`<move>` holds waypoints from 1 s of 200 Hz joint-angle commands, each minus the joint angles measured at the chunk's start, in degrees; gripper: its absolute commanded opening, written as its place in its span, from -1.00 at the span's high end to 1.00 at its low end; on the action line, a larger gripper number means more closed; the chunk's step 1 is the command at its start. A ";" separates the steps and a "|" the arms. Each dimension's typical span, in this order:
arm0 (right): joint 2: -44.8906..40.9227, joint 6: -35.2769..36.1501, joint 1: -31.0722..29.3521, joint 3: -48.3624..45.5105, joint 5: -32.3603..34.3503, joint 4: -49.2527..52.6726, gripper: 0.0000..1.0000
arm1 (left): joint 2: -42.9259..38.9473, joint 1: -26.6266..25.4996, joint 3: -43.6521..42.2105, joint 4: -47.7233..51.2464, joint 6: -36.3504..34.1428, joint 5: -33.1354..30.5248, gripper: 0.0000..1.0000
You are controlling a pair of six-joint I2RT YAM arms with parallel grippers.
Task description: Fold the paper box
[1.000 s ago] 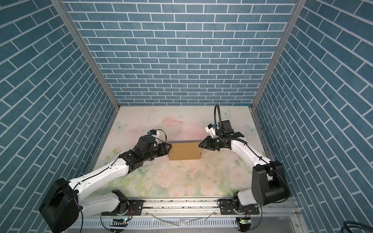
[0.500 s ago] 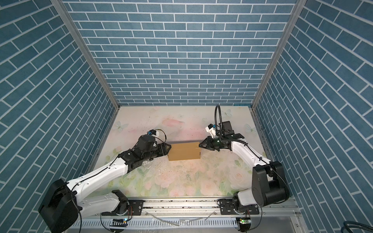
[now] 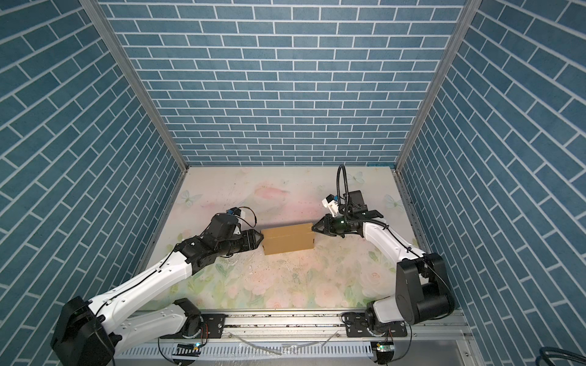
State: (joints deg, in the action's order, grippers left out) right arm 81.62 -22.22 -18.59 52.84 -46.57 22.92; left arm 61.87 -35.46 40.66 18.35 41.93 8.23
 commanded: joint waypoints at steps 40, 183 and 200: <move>1.52 2.52 -0.57 -3.71 3.56 5.15 0.68 | 0.41 0.38 -4.53 -0.73 0.67 1.29 -0.26; -0.65 2.18 -1.99 -5.82 3.70 5.21 0.67 | -1.08 0.38 -9.14 -1.15 2.80 1.39 -0.23; -1.19 2.08 -2.89 -5.81 3.75 5.12 0.65 | -2.10 0.39 -9.98 -1.06 3.50 1.60 -0.20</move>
State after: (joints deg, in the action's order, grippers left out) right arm 79.33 -22.20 -18.94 50.43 -46.46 21.58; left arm 59.66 -35.07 34.02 9.13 45.19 10.22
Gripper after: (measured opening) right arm 0.170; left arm 0.613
